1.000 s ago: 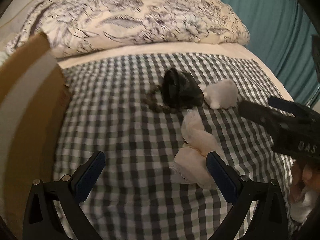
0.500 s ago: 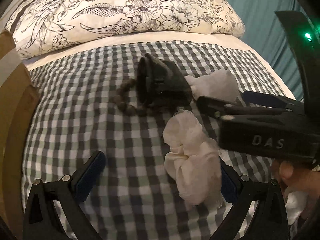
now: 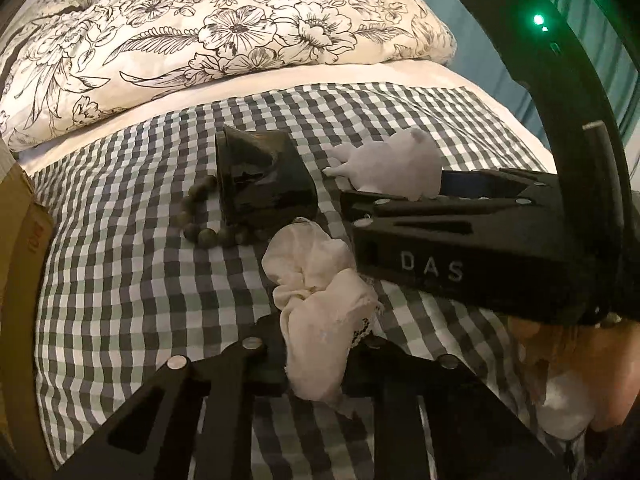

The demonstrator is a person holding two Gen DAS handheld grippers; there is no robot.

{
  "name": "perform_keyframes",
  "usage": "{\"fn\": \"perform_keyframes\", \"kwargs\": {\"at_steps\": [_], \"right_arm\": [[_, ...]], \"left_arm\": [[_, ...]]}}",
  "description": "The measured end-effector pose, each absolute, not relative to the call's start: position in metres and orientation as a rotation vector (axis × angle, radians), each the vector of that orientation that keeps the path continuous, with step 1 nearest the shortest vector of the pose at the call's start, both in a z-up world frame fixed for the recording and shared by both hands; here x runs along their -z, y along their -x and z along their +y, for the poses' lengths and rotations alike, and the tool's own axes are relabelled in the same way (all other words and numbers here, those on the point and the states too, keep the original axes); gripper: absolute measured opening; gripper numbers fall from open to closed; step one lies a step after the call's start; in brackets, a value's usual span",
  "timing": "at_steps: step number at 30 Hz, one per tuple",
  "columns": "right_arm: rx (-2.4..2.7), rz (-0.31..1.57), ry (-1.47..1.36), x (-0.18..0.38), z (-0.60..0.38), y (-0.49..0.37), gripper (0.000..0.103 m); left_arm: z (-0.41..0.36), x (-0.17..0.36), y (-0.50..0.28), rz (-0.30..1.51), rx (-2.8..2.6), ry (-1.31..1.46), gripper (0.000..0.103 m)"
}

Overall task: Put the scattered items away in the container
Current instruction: 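Close the left tool on the white tissue, then close the right tool on the white plush toy while the left tool holds the tissue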

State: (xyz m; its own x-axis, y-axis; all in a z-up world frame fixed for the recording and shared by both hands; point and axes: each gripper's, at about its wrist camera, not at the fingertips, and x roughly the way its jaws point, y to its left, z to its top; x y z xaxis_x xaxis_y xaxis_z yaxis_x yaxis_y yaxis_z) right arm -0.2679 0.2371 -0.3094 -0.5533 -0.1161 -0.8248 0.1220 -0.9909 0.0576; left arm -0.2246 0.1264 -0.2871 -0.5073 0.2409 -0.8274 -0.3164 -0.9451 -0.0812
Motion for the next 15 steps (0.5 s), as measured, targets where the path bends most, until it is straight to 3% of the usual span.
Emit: {"fn": "perform_keyframes", "kwargs": {"at_steps": [15], "right_arm": [[2.688, -0.091, -1.385, 0.278, 0.247, 0.220, 0.071]], "left_arm": [[0.105, 0.257, 0.194, 0.079, -2.506, 1.332, 0.014]]}}
